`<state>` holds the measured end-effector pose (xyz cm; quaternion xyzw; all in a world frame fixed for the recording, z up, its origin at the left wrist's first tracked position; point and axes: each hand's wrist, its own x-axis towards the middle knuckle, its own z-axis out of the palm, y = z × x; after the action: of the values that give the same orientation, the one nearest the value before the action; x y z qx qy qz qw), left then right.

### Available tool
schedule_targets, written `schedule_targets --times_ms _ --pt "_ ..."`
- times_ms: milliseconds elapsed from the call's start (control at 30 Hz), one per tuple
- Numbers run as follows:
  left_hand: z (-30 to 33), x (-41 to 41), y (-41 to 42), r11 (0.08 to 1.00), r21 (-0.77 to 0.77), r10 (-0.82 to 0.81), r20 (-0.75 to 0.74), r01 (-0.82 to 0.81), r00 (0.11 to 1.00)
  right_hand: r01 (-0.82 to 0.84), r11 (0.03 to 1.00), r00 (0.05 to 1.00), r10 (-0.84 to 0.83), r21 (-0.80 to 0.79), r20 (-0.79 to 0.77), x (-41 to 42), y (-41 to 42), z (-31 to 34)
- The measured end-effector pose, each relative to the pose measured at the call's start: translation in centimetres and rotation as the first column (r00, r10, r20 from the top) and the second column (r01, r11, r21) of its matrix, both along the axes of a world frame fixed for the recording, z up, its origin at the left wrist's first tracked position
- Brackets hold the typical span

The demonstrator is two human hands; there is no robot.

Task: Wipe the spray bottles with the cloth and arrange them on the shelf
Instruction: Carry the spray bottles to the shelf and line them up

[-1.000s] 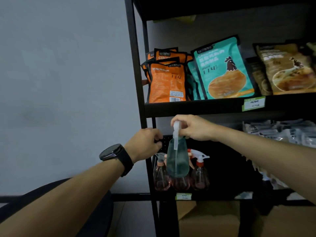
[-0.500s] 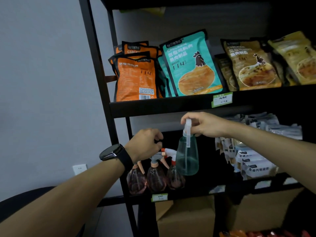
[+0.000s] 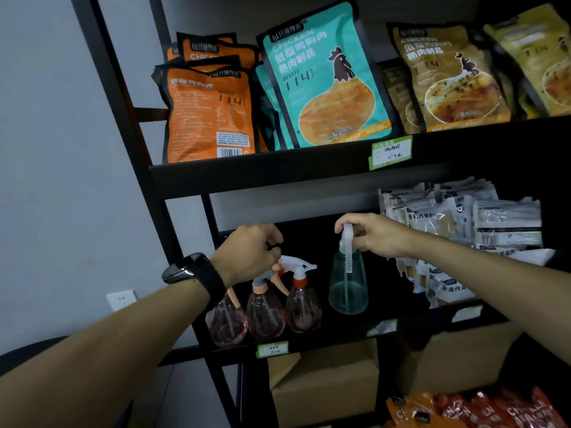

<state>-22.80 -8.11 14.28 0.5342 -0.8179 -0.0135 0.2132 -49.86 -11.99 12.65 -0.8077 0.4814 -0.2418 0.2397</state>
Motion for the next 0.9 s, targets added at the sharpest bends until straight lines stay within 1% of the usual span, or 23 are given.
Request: schedule_targets --times_ms 200,567,800,900 --pt "0.5 -0.7 -1.8 1.0 -0.02 0.017 -0.014 -0.017 1.0 0.012 1.0 1.0 -0.012 -0.011 -0.01 0.1 -1.5 -2.5" --pt "-1.5 -0.8 -4.0 0.999 0.033 0.019 -0.015 -0.019 1.0 0.001 1.0 1.0 -0.001 0.026 0.004 1.1 -3.2 -6.2" --pt "-2.3 -0.2 -4.6 0.999 0.044 0.03 -0.014 -0.029 0.999 0.013 0.998 1.0 -0.014 0.058 0.017 1.5 -3.8 -7.2" --pt "-2.5 -0.2 -4.8 0.998 0.056 0.033 -0.009 -0.032 0.999 0.006 0.995 1.0 -0.008 0.097 0.017 1.2 -4.0 -7.0"
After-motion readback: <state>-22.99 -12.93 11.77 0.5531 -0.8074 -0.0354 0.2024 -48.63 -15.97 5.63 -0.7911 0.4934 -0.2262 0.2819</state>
